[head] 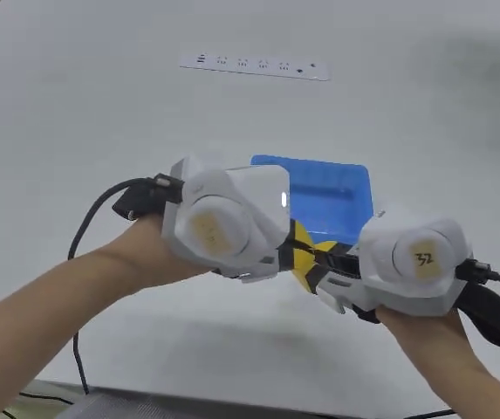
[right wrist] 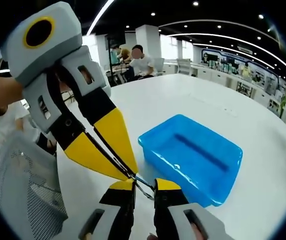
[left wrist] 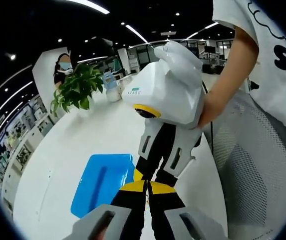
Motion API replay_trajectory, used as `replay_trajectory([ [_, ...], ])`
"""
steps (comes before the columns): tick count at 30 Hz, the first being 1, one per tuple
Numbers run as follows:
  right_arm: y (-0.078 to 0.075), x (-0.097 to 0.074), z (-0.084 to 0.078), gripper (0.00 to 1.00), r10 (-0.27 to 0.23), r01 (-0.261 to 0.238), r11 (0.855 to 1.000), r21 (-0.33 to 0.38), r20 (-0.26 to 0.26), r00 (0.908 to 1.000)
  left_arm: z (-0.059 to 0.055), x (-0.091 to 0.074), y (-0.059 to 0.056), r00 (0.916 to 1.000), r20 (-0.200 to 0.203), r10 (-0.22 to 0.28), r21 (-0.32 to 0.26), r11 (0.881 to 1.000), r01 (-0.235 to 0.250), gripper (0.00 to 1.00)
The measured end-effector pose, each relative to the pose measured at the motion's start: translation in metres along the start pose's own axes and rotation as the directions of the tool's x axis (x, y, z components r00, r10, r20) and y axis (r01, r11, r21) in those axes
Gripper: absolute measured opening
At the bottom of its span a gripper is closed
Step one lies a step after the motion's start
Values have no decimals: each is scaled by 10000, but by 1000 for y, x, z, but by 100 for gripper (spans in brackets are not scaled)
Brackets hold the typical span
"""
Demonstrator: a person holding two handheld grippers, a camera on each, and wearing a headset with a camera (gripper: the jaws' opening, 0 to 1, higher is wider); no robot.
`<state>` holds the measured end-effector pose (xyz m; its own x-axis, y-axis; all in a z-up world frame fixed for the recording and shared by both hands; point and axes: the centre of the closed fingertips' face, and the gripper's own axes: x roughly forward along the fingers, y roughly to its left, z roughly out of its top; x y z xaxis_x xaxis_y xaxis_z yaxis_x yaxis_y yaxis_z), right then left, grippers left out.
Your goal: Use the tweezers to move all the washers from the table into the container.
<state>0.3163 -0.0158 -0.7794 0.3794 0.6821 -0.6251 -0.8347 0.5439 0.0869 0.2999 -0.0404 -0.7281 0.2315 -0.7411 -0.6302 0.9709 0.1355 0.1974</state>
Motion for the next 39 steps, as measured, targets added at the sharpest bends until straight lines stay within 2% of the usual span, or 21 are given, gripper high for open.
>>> replay_trajectory([
  [5,2,0,2,10,47,-47,10000,49,34,10000,0,-3,1,10000,-33,2,-126,9999,-3,0],
  [9,2,2,2,10,79,-80,9999,106,63,9999,-1,-3,0,9999,-166,6,56,10000,-5,0],
  [14,1,3,3,11,181,-186,9988,443,123,9998,-3,-2,3,9998,-208,27,-77,10000,-28,0],
  [19,2,3,3,11,153,-156,9994,323,104,9998,-2,-3,2,9994,-334,59,65,10000,-57,0],
  [22,3,3,4,11,193,-196,9990,397,91,9998,-3,-4,2,9995,-312,44,-67,10000,-46,0],
  [26,4,3,6,10,146,-147,9999,17,71,9999,-3,-4,4,9994,-319,117,-123,9999,-121,0],
  [29,4,5,6,11,326,-330,9988,363,105,9994,-6,-3,3,9989,-464,103,-14,9999,-104,0],
  [32,5,5,6,11,325,-327,9991,284,77,9994,-6,-4,3,9986,-510,136,-61,9999,-140,0],
  [36,6,5,9,10,333,-337,9991,261,141,9993,-4,-4,2,9978,-649,158,219,9997,-145,0],
  [39,5,5,9,10,354,-362,9983,452,193,9992,-5,-4,5,9980,-603,167,64,9998,-164,0],
])
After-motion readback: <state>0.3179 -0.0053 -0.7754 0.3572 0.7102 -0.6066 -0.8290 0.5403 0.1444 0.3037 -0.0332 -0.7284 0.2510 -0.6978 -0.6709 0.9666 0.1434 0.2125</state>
